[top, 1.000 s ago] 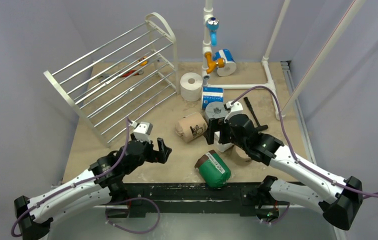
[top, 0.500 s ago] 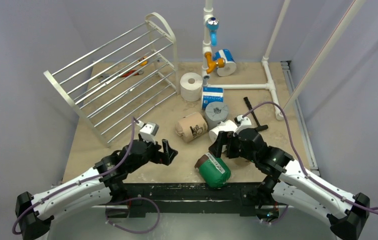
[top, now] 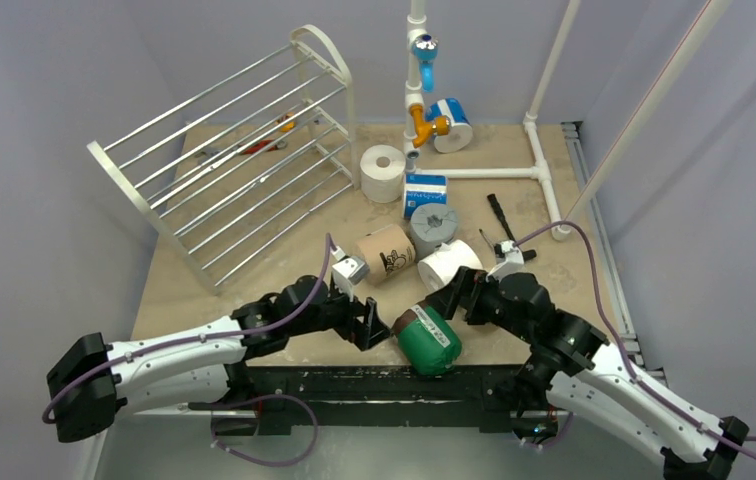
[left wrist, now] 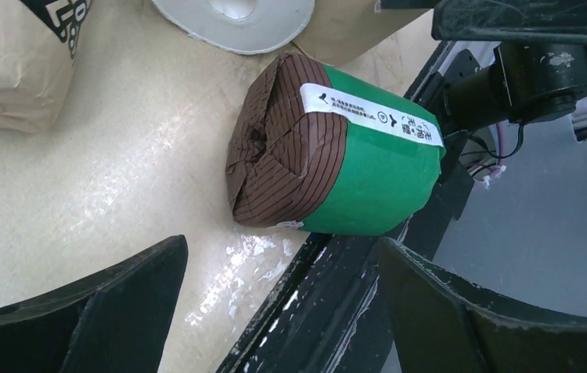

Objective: Place and organize the paper towels onto the shelf
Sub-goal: Adjust the paper towel at the center of the board.

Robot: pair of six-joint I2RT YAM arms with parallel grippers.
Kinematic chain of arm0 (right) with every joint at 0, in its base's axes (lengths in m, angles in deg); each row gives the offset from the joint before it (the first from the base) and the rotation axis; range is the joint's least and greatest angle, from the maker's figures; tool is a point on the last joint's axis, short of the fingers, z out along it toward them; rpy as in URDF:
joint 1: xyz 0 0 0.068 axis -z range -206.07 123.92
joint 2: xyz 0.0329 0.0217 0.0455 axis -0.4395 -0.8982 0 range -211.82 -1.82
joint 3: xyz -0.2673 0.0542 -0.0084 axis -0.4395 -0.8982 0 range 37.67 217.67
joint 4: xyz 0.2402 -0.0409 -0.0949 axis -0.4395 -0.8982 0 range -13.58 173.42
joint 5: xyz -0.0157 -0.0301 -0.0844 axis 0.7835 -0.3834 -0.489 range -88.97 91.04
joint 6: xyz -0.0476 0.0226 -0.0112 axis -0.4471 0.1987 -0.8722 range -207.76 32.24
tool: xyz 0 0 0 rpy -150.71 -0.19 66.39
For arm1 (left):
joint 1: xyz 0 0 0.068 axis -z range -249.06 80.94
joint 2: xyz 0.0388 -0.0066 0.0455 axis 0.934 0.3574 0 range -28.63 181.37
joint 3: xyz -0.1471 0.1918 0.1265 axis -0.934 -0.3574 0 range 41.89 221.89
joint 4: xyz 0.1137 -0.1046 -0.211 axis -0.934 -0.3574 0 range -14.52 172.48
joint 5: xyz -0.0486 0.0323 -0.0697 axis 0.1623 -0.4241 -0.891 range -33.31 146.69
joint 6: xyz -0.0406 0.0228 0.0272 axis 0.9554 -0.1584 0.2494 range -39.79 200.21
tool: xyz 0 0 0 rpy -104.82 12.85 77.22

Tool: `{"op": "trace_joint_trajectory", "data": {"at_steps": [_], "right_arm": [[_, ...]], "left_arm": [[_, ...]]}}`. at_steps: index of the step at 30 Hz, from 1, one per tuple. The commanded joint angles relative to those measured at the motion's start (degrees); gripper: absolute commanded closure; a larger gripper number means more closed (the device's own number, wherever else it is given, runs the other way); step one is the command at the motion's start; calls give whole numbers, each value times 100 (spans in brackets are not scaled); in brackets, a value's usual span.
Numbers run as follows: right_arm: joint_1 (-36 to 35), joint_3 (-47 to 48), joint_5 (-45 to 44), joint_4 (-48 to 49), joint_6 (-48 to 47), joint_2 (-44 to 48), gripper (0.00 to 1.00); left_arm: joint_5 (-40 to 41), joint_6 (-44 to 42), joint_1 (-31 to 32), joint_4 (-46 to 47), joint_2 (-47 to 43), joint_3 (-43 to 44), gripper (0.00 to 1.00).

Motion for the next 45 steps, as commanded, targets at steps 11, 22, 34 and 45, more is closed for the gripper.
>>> {"op": "trace_joint_trajectory", "data": {"at_steps": [11,22,34,45], "right_arm": [[-34,268,742,-1453,1662,931,4],[-31,186,1296,-2374,2080,1517,8],[-32,-273,1383,-2000,2321,1421,10],[-28,-812,1542,-802,2675,1090,10]], "left_arm": [[106,274,28,1705,606,-25,7],[337,820,28,2251,704,-450,10],[423,836,39,2243,704,-477,11],[323,513,254,2510,996,-379,13]]}}
